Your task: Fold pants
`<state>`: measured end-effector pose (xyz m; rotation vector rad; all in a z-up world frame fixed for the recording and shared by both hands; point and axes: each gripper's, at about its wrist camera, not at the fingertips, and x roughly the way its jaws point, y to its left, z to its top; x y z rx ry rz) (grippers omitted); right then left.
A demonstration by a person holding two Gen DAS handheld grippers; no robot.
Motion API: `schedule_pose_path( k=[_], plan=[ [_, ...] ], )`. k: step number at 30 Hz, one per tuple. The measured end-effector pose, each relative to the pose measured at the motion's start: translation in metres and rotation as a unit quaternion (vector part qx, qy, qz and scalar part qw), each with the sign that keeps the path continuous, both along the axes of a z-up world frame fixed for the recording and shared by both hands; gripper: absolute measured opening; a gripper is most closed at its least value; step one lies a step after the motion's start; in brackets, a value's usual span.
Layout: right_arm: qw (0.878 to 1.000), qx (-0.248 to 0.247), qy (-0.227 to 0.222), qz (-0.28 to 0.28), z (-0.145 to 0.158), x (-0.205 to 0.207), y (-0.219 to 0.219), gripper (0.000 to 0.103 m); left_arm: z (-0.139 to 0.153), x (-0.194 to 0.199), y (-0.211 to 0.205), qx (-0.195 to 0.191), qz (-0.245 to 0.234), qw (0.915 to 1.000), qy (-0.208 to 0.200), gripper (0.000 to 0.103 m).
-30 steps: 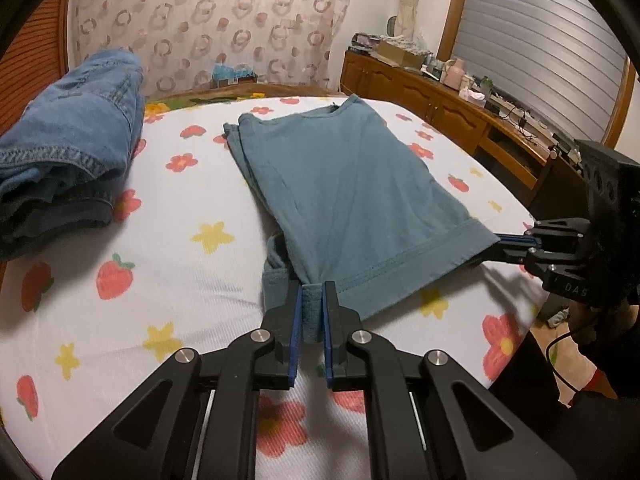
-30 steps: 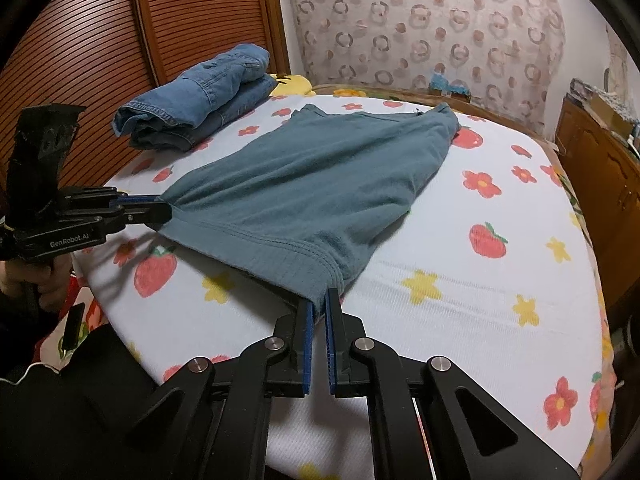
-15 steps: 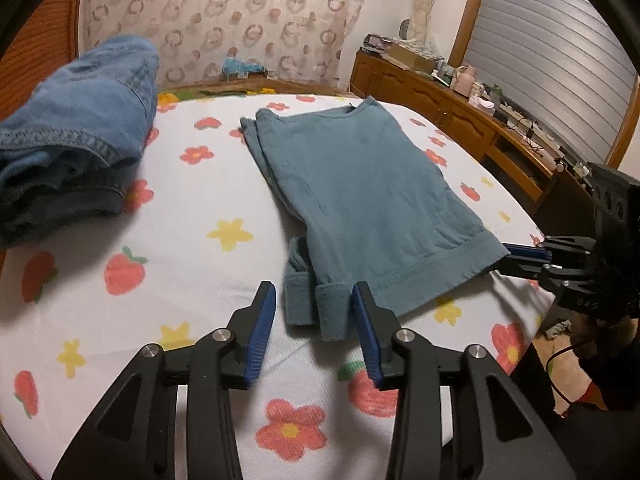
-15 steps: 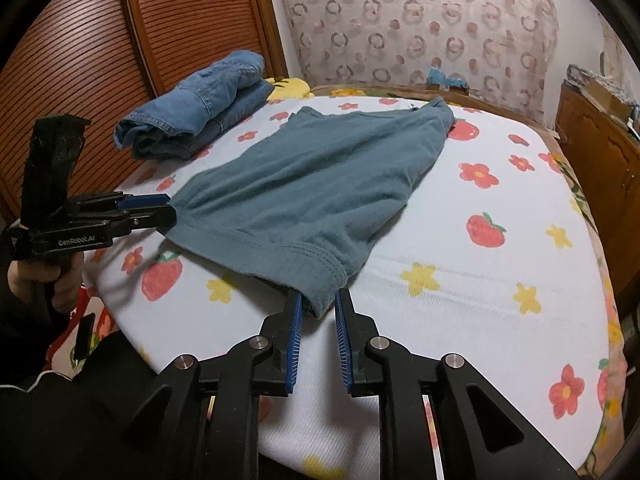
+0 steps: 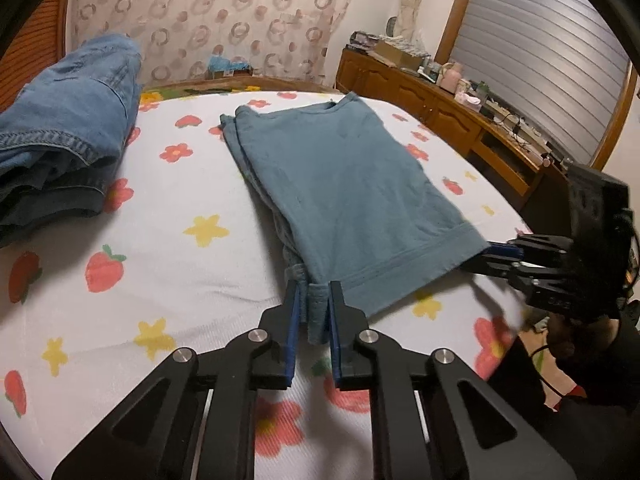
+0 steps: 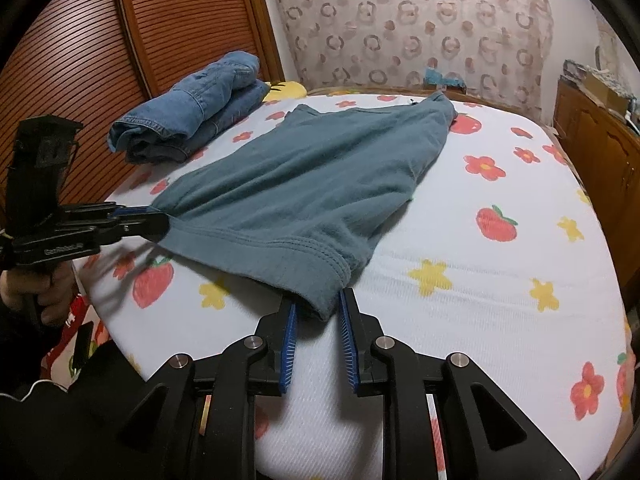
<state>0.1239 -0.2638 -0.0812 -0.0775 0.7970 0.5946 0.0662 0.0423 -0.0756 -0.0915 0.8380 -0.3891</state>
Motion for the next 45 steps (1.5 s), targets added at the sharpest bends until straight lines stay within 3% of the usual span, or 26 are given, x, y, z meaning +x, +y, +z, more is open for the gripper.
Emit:
schedule_pose_path(
  k=[2,4,17,25,38,45],
  plan=[
    [1.0,0.0,-0.003,0.0,0.0,-0.002,-0.002,0.009,0.005,-0.006,0.002,-0.01,0.002,0.9999,-0.001,0.013],
    [1.0,0.004,-0.005,0.007,0.002,-0.006,-0.005,0.007,0.005,-0.01,0.002,-0.012,0.002,0.9999,0.004,0.013],
    [0.999,0.038,-0.009,0.02,0.024,-0.028,-0.022,0.005,0.005,-0.021,0.0,-0.015,0.002,0.9998,0.011,0.013],
    [0.998,0.056,-0.031,0.02,0.05,-0.043,-0.034,0.005,0.033,-0.032,-0.004,-0.024,-0.005,0.9995,-0.021,0.013],
    [0.991,0.072,-0.103,0.036,0.103,-0.079,-0.041,0.002,0.091,-0.053,-0.016,-0.018,-0.018,0.9959,-0.087,0.013],
    [0.995,0.049,-0.082,0.021,0.073,-0.069,-0.043,0.002,0.068,-0.043,-0.012,-0.012,-0.008,0.9982,-0.058,0.013]
  ],
)
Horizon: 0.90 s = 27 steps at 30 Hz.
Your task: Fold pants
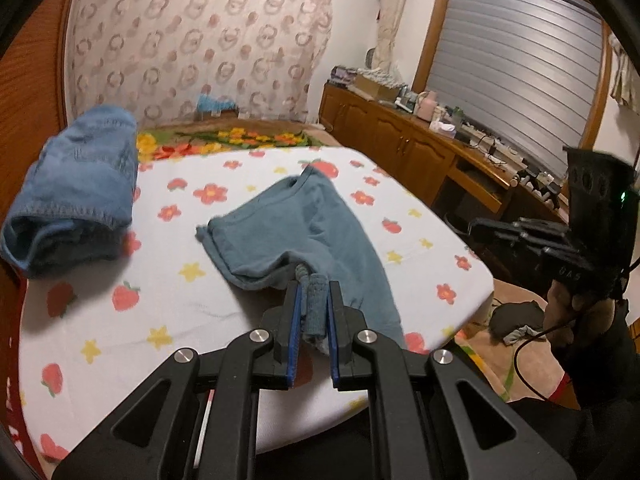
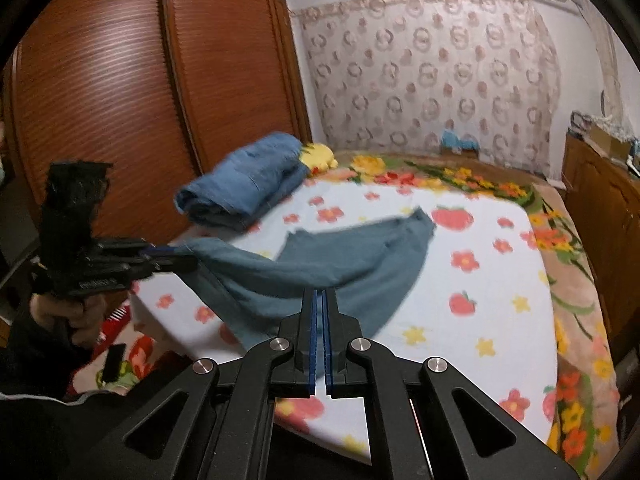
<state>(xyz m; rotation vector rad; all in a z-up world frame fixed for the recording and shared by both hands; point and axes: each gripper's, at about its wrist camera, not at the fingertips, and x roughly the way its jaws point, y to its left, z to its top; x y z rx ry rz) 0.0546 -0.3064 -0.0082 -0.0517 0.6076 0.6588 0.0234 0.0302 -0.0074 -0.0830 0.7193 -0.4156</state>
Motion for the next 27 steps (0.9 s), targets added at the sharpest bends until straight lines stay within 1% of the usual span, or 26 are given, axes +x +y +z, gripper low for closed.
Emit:
schedule_pose_path(
  k=[5,8,10,11,12,14,15,21,27],
  plan=[
    [0.999,-0.003,0.043,-0.014,-0.026,0.011,0.004,0.003,-0.014,0.005,0.006,0.005,0.014,0.9998,0.012,0.013],
    [0.998,-0.005,0.062,-0.01,-0.039,0.014,0.015,0.005,-0.023,0.009,0.011,0.007,0.022,0.9995,0.021,0.013],
    [0.997,-0.009,0.071,0.001,-0.046,0.015,0.027,0.008,-0.028,0.01,0.012,0.01,0.027,0.9992,0.027,0.013],
    [0.997,-0.014,0.073,0.005,-0.046,0.014,0.031,0.014,-0.032,0.011,0.013,0.011,0.03,0.999,0.03,0.013],
    [0.997,-0.019,0.074,0.008,-0.049,0.014,0.036,0.022,-0.035,0.011,0.014,0.011,0.031,0.9989,0.033,0.013],
    [0.996,-0.025,0.079,0.009,-0.053,0.014,0.044,0.03,-0.038,0.011,0.015,0.011,0.033,0.9987,0.038,0.013],
    [0.996,-0.027,0.085,0.008,-0.056,0.015,0.047,0.032,-0.04,0.01,0.016,0.011,0.033,0.9986,0.039,0.013],
    [0.995,-0.032,0.097,0.015,-0.065,0.009,0.053,0.039,-0.044,0.008,0.018,0.007,0.034,0.9985,0.042,0.013],
    [0.993,-0.05,0.102,0.015,-0.075,0.011,0.06,0.041,-0.045,0.007,0.018,0.006,0.034,0.9985,0.043,0.013]
  ],
)
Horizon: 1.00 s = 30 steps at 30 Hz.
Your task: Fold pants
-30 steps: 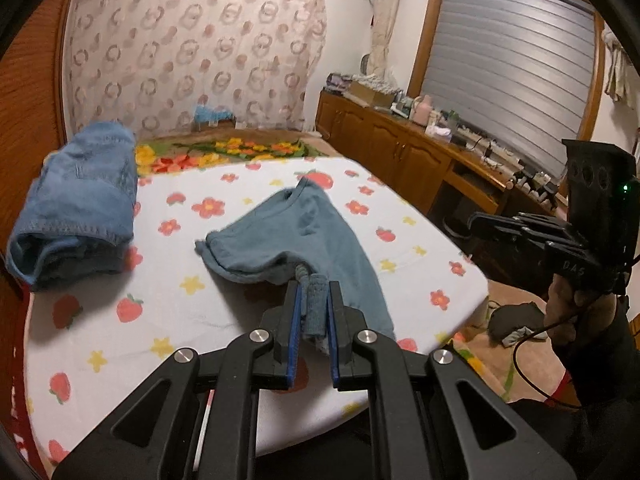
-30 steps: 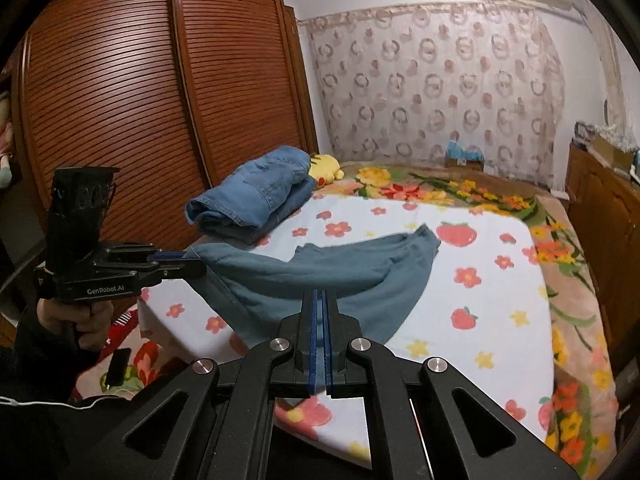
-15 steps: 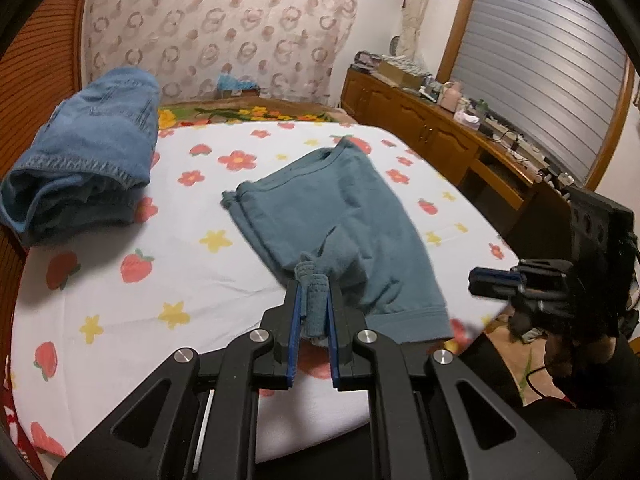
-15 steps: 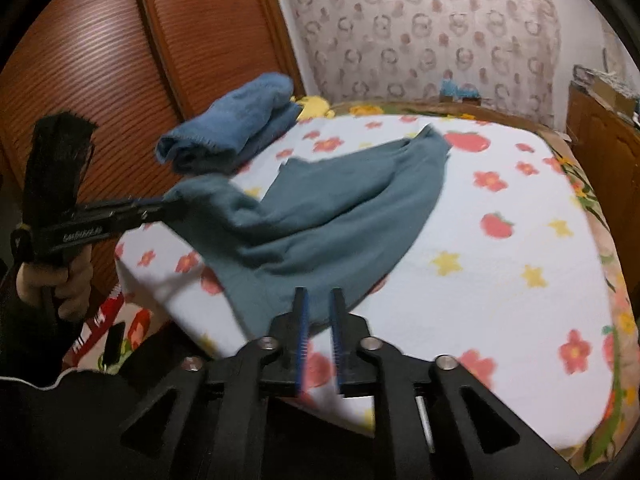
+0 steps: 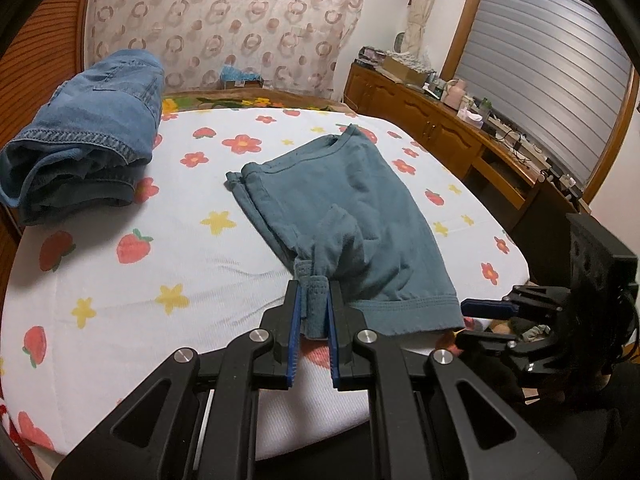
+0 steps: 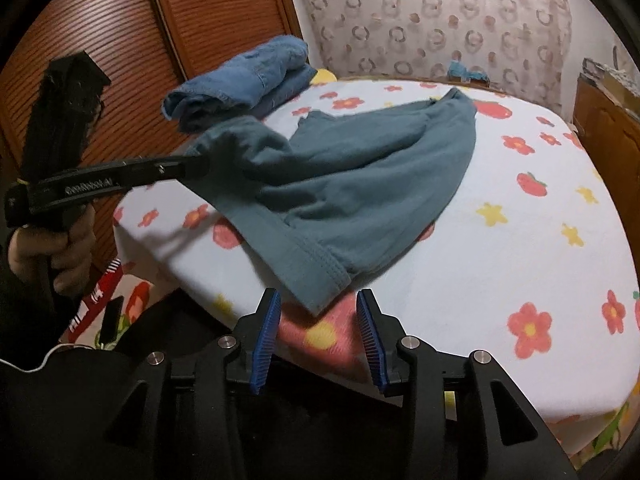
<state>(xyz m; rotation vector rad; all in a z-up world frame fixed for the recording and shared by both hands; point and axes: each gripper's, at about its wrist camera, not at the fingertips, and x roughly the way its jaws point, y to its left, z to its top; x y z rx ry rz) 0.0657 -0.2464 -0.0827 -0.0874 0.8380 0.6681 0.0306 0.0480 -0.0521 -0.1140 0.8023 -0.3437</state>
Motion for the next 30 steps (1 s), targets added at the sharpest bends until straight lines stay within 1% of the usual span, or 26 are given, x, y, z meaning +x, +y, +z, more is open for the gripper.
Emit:
schedule_pose_path(
  k=[4,5,6,9,12,16,21,24,30],
  plan=[
    [1.0,-0.017,-0.016,-0.005,-0.001,0.006,0.007,0.041,-0.002,-0.002,-0.001,-0.001,0.0,1.0,0.005,0.013],
    [1.0,-0.017,-0.017,-0.006,-0.001,0.007,0.007,0.035,-0.002,-0.003,-0.001,-0.001,0.0,1.0,0.005,0.013],
    [1.0,-0.012,-0.016,-0.003,0.0,0.008,0.006,0.017,-0.003,-0.003,-0.001,-0.002,0.0,1.0,0.005,0.013],
    [1.0,-0.008,-0.019,0.007,0.001,0.006,0.006,0.008,-0.001,-0.005,-0.002,-0.001,-0.004,1.0,0.004,0.013],
    [1.0,0.008,-0.022,0.003,0.011,0.004,-0.009,0.006,0.003,-0.011,-0.005,-0.01,-0.014,0.9999,0.002,0.013],
    [0.999,0.026,-0.043,-0.012,0.036,0.002,-0.033,0.005,0.009,-0.02,-0.015,-0.022,-0.035,0.9991,0.001,0.013],
    [0.996,0.041,-0.069,-0.025,0.061,-0.003,-0.052,0.004,0.013,-0.028,-0.034,-0.022,-0.061,0.9979,0.0,0.013],
    [0.995,0.049,-0.079,-0.025,0.069,-0.014,-0.055,0.004,0.015,-0.028,-0.037,-0.026,-0.067,0.9974,0.0,0.013],
    [0.994,0.064,-0.091,-0.013,0.078,-0.024,-0.057,0.004,0.031,-0.036,-0.034,-0.036,-0.07,0.9968,-0.016,0.013]
  ],
)
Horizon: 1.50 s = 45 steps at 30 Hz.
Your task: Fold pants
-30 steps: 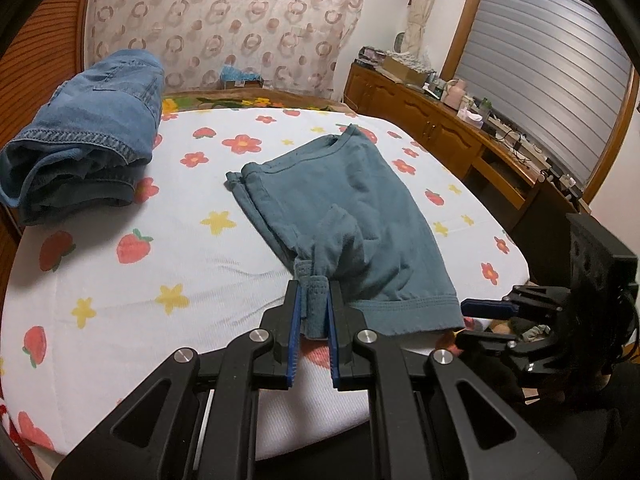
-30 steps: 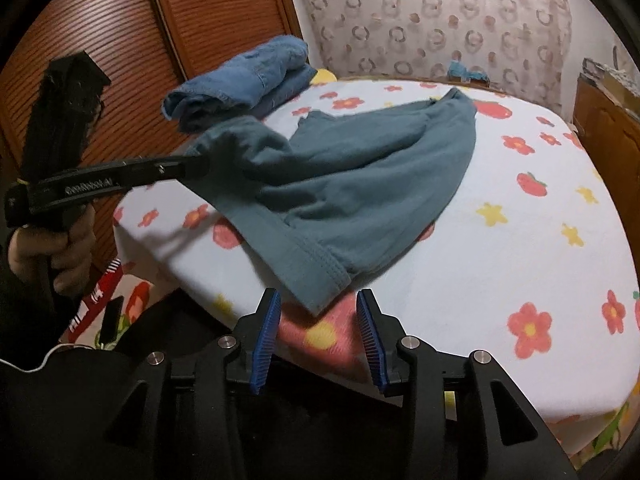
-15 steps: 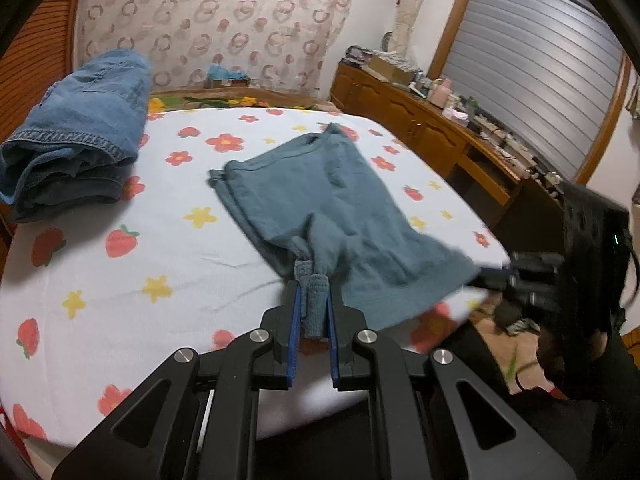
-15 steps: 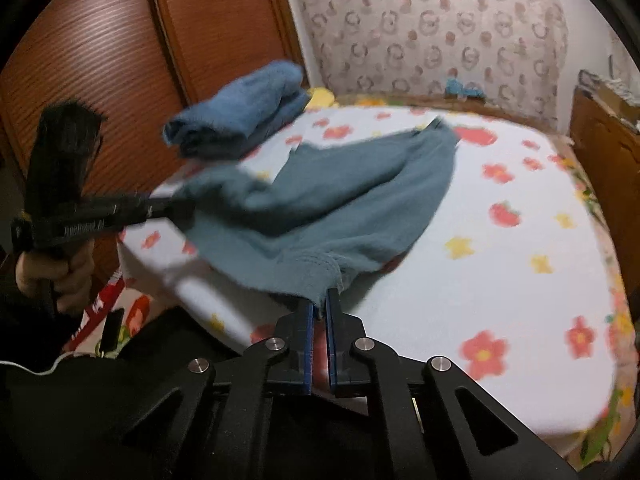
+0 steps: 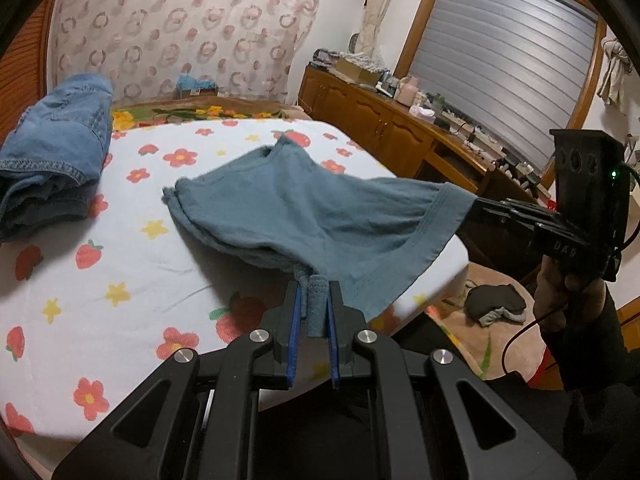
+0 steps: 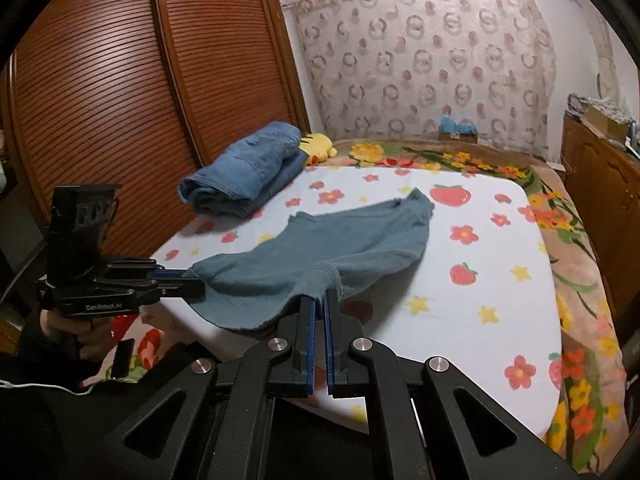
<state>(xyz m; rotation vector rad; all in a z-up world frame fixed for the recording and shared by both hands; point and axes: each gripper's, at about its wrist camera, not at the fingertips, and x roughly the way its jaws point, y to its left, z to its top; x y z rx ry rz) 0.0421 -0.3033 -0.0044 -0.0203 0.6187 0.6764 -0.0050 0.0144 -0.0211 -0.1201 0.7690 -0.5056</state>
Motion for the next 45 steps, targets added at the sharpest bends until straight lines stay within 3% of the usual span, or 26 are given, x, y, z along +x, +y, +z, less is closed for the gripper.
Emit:
schedule_pose_path(
  k=[6,13,26,39,42,45],
  plan=[
    [1.0,0.003,-0.014,-0.003,0.005,-0.002,-0.004,0.004,0.009,0.004,0.012,-0.008,0.016,0.9998,-0.011,0.013],
    [0.999,-0.007,-0.027,-0.02,-0.001,0.022,0.006,0.004,0.008,0.036,0.016,-0.006,0.027,0.9995,-0.013,0.013],
    [0.997,-0.037,-0.042,-0.048,-0.008,0.1,0.04,0.003,0.002,0.114,0.028,0.007,0.055,0.9985,-0.008,0.013],
    [0.997,-0.059,-0.016,-0.056,-0.025,0.175,0.074,0.004,-0.006,0.145,0.029,0.03,0.072,0.9969,-0.001,0.013],
    [0.997,-0.059,-0.007,-0.058,-0.027,0.183,0.079,0.004,-0.01,0.147,0.032,0.027,0.08,0.9964,0.007,0.022],
    [0.997,-0.051,-0.003,-0.056,-0.026,0.184,0.078,0.004,-0.011,0.143,0.037,0.033,0.093,0.9951,0.0,0.039]
  ],
)
